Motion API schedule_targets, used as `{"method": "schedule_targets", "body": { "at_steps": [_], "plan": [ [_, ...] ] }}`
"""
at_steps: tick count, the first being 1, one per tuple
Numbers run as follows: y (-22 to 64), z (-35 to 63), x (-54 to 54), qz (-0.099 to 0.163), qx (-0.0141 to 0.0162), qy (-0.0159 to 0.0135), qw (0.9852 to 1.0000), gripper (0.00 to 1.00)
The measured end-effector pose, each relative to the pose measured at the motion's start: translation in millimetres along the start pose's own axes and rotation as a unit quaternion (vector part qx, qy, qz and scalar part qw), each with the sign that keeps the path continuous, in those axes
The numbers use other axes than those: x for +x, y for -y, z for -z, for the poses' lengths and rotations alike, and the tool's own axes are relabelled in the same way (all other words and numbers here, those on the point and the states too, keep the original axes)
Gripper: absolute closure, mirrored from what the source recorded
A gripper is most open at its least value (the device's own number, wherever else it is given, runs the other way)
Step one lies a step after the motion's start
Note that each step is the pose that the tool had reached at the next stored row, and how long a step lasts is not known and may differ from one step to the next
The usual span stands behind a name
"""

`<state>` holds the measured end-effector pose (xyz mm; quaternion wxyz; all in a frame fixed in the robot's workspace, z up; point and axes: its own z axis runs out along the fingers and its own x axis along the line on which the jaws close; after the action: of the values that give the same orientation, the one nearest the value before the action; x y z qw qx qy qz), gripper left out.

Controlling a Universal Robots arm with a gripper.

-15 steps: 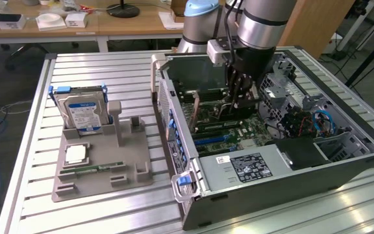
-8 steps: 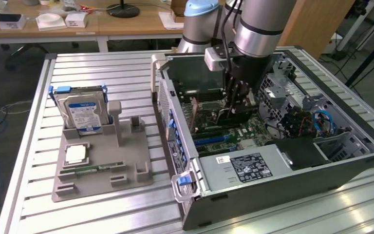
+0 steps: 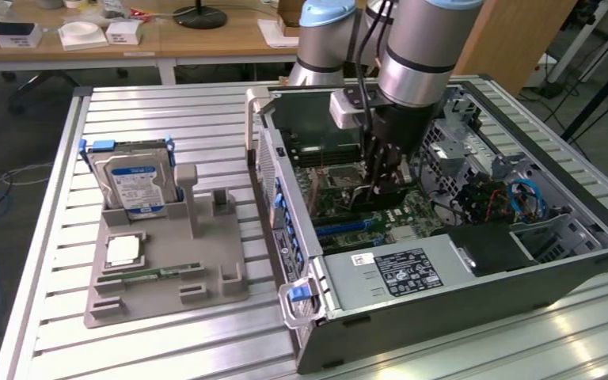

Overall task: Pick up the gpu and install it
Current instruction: 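Insert the gpu into the slot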

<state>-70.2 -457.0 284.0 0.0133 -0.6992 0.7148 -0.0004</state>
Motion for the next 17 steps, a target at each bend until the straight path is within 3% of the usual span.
{"method": "schedule_targets", "body": {
  "at_steps": [6, 11, 17],
  "plan": [
    [-0.2, -0.7, 1.0, 0.000, 0.0000, 0.0001, 1.0000, 0.74],
    [-2.2, -6.1, 1.8, 0.000, -0.0015, -0.0025, 1.0000, 0.74],
    [-16.5, -14.7, 2.4, 0.000, -0.0016, -0.0033, 1.0000, 0.74]
  ]
}}
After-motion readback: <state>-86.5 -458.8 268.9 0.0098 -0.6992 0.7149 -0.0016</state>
